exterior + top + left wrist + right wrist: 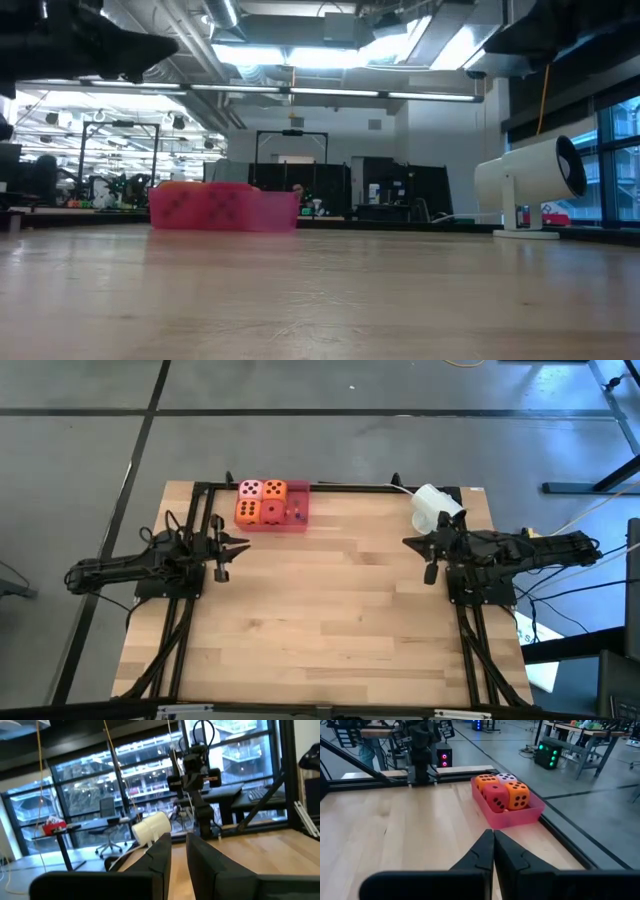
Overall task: Pick & Place Dice
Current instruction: Return to Home Position
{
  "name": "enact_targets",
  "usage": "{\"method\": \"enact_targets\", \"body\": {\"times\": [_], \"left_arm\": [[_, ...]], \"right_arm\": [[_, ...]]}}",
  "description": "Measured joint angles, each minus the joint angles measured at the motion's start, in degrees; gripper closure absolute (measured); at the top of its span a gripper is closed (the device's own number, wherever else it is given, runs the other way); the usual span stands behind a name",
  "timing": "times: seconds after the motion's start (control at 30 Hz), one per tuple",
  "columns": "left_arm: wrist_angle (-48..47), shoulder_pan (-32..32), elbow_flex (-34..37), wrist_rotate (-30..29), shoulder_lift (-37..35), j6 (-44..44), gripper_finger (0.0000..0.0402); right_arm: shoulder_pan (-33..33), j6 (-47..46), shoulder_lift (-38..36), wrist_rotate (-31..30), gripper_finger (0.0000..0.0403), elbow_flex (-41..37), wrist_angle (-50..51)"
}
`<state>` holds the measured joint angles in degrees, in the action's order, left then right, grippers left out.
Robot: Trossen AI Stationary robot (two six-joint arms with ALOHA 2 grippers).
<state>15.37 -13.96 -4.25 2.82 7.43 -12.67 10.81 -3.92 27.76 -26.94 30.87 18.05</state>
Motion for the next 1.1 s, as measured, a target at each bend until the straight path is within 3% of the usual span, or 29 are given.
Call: {"method": "enact_targets", "body": {"times": [0.23,0.67,0.97,1.1], "left_arm": [[0.15,0.0,3.34,-0.05,-4.66,0.48,0.0349],[-3.53,0.0,3.49,1.0,-5.03,4.74,0.0347],[-3.61,0.0,3.56,0.84,-5.03,4.98,0.0349],[-3.6,0.0,3.58,0.85,-5.03,4.96,0.0345]], "right_arm": [[0.0,-0.1,-3.12,0.0,0.0392,-2.59,0.53],[0.0,-0.89,-9.66,1.7,0.0392,-10.79,-3.7],[-0.01,1.5,-12.25,6.72,0.0391,-16.51,-9.42],[0.0,5.45,-12.69,15.53,0.0391,-18.51,-10.48]]}}
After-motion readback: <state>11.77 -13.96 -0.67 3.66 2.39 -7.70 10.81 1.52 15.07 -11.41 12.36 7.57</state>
